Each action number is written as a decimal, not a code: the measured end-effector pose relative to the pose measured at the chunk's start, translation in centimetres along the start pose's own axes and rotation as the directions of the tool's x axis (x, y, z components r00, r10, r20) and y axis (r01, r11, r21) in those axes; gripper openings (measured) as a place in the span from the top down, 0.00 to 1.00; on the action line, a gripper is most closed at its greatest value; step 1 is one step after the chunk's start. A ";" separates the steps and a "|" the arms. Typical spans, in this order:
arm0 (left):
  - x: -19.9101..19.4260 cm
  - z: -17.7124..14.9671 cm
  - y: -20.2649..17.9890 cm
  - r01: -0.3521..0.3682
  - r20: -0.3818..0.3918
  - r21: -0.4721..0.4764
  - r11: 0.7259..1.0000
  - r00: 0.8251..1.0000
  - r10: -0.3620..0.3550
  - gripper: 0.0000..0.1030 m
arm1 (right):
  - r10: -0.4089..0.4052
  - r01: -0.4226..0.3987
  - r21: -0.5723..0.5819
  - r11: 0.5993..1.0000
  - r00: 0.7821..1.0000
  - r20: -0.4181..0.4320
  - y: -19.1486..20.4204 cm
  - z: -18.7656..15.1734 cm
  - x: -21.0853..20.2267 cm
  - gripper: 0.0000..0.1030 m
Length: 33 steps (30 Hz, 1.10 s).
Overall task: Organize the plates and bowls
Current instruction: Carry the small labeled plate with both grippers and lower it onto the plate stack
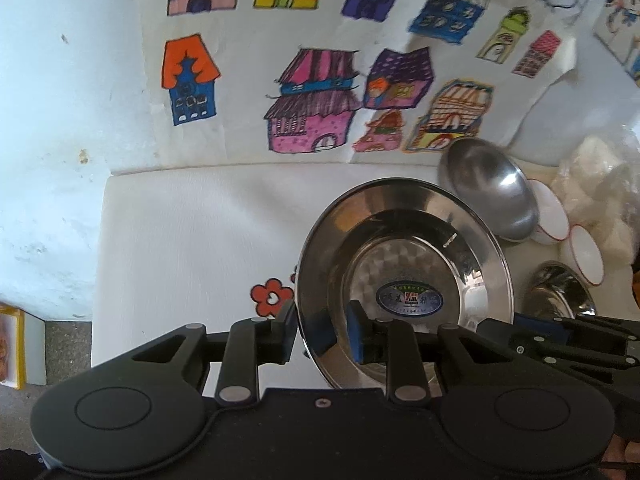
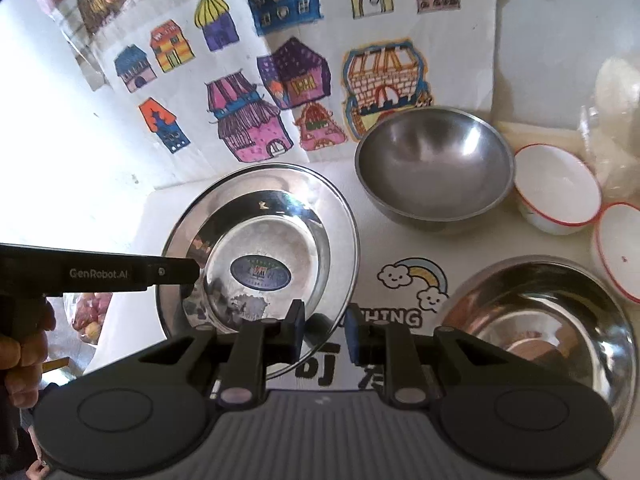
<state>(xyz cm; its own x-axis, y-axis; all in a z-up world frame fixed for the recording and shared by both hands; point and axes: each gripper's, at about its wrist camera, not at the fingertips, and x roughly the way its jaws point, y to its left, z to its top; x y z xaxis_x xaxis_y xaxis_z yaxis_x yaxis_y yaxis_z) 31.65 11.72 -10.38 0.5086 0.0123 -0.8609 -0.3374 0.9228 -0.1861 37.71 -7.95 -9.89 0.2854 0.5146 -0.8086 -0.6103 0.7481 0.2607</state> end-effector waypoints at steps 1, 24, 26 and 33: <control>-0.4 -0.1 -0.3 0.001 0.005 0.003 1.000 1.000 -0.001 0.72 | -0.001 0.001 -0.001 1.000 1.000 0.007 -0.1 -0.1 -0.5 0.77; -1.4 -2.3 -11.3 0.072 -0.006 0.139 0.988 0.997 -0.072 0.71 | -0.072 0.063 0.103 0.993 0.994 0.087 -7.9 -3.2 -9.0 0.77; -1.2 -2.4 -12.4 0.079 -0.014 0.149 0.986 0.997 -0.078 0.71 | -0.082 0.072 0.112 0.991 0.993 0.084 -8.9 -3.5 -9.6 0.77; -0.1 -2.3 -15.9 0.098 -0.042 0.166 0.981 0.995 -0.092 0.70 | -0.097 0.087 0.136 0.987 0.993 0.070 -12.2 -4.2 -10.8 0.76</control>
<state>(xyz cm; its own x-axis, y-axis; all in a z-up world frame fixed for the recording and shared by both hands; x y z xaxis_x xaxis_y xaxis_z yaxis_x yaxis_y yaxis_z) 35.15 -3.83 -8.37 0.5036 -0.0894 -0.8593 -0.1498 0.9705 -0.1887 39.01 -24.42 -6.52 0.3944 0.4677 -0.7910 -0.4769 0.8400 0.2588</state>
